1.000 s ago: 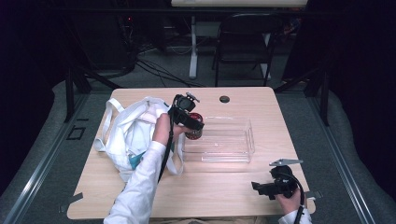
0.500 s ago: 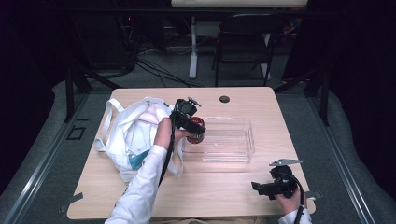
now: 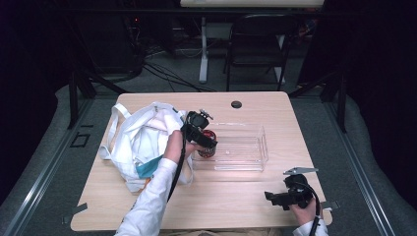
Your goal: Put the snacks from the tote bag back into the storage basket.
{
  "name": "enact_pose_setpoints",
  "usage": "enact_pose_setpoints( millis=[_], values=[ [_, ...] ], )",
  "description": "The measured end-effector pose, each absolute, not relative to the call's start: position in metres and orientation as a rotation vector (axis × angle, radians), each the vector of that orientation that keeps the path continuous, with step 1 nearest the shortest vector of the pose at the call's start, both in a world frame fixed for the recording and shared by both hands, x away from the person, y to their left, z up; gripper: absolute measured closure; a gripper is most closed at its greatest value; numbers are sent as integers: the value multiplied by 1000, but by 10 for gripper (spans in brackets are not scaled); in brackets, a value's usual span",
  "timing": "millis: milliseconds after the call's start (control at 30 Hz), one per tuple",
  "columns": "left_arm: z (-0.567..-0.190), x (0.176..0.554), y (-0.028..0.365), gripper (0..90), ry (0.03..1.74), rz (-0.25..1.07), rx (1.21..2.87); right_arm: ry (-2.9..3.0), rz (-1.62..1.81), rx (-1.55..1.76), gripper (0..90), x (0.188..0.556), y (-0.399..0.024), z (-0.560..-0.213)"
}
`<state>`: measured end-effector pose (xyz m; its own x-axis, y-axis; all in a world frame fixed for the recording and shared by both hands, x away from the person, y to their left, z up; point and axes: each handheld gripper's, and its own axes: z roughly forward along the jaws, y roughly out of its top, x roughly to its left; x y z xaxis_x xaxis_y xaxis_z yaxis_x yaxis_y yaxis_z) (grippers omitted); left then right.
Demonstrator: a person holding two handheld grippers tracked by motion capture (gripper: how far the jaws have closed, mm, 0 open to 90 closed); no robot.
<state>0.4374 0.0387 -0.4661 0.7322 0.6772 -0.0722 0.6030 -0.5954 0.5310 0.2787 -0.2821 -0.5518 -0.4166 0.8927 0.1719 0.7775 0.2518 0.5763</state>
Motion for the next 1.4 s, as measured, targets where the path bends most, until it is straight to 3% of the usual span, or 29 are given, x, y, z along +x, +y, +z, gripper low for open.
enact_pose_setpoints(
  millis=[1400],
  values=[
    [-505,424,34,259,923,178,2482,2335,891,1570,46,278,-279,-552]
  ],
)
